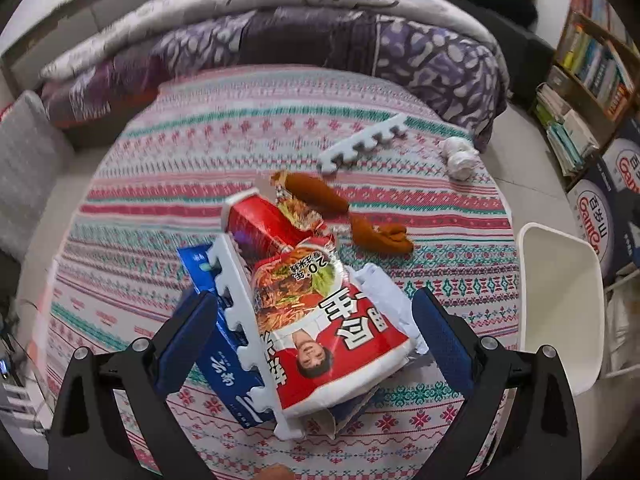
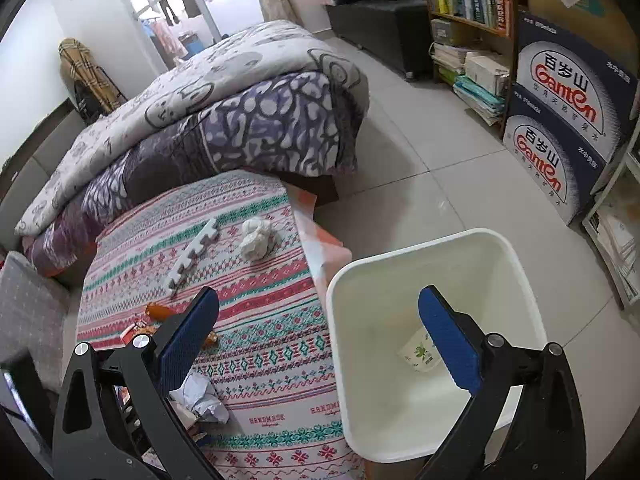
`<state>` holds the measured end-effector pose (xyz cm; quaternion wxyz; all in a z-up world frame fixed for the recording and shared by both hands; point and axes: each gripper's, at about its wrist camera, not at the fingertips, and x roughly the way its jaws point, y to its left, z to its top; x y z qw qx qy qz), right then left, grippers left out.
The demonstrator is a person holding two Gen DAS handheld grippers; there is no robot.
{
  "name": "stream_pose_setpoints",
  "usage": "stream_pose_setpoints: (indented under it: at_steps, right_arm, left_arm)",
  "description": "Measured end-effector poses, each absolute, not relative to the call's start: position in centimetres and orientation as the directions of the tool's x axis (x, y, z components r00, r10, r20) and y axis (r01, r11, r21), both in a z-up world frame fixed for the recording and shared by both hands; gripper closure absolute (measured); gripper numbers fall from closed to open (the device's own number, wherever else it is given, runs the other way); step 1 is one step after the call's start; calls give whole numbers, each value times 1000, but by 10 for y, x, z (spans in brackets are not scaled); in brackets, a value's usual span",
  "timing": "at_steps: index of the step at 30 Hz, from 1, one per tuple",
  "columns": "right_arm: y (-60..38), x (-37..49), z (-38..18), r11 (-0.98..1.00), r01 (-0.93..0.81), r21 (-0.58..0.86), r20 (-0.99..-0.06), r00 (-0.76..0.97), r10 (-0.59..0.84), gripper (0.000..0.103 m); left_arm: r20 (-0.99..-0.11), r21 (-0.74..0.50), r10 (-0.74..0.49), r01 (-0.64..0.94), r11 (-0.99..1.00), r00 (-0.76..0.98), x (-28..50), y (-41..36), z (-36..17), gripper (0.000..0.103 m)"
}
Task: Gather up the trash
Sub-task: 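Grasp the red noodle snack bag with the left tool while the right grasps grey paper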
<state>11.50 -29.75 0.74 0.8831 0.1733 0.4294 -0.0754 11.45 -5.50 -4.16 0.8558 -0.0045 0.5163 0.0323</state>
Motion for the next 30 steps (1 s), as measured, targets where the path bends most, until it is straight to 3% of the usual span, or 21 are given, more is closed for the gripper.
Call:
stream_pose_setpoints:
  at_steps: [2, 3, 5, 9, 18, 30]
  right_arm:
    - [-292, 117, 4, 934, 272, 232, -794, 608, 20, 7]
    - [-289, 119, 2, 937, 266, 228, -799, 601, 24, 7]
    - [-283, 121, -1, 941, 255, 224, -805, 593, 31, 7]
    - [-271, 125, -6, 951, 224, 211, -816, 576, 45, 7]
    - [-231, 135, -22, 976, 128, 177, -845, 527, 84, 7]
    - [-154, 139, -62, 989, -71, 128, -904, 401, 145, 7]
  left_arm:
    - [-897, 10, 35, -57, 998, 440, 119, -53, -49, 10]
    - [-901, -1, 21, -50, 999, 432, 119, -52, -52, 26]
    - [-913, -16, -3, -28, 999, 408, 121, -50, -56, 37]
    - [-914, -67, -57, -10, 998, 402, 118, -38, -53, 43]
    - [-880, -159, -124, -40, 986, 459, 111, 10, -21, 44]
    - [-849, -197, -83, -167, 966, 522, 109, 81, -2, 44]
